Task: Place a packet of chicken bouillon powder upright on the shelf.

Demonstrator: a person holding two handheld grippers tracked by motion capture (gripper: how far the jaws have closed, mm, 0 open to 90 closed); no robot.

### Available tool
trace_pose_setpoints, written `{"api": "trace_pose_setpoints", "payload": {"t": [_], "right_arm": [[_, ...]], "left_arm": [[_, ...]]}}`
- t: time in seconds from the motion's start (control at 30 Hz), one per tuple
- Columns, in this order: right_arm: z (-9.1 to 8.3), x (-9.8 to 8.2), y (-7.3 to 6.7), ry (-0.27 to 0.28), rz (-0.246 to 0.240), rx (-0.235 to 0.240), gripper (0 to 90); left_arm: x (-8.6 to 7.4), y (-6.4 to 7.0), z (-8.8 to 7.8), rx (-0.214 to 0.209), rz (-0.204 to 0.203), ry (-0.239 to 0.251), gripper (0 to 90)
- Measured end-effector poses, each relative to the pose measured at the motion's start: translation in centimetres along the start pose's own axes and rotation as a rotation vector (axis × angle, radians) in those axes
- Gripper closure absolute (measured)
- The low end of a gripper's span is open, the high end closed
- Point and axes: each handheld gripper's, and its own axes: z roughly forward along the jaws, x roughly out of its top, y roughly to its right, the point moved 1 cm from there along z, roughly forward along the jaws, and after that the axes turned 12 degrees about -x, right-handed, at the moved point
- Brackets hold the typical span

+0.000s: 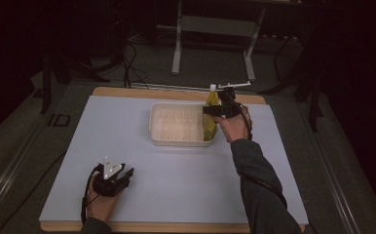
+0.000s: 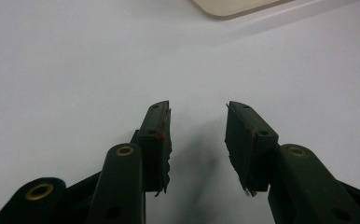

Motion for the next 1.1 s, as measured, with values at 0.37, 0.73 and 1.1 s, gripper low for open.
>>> {"api": "trace_pose_setpoints", "payload": {"t": [0.37, 0.73, 1.1], "right_arm": [[-2.1, 0.6, -0.8, 0.073, -0.08, 0.018, 46.4], [-5.8, 0.1, 1.1, 0.144, -0.081, 0.062, 48.5], [-8.7, -1.6, 2.8, 0.182, -0.076, 0.103, 53.7]], "left_arm": [[0.0, 0.0, 0.0, 0.001, -0.011, 0.013, 59.6], [0.0, 0.0, 0.0, 0.006, -0.009, 0.008, 59.3], [0.0, 0.0, 0.0, 0.012, -0.015, 0.008, 58.6]]}}
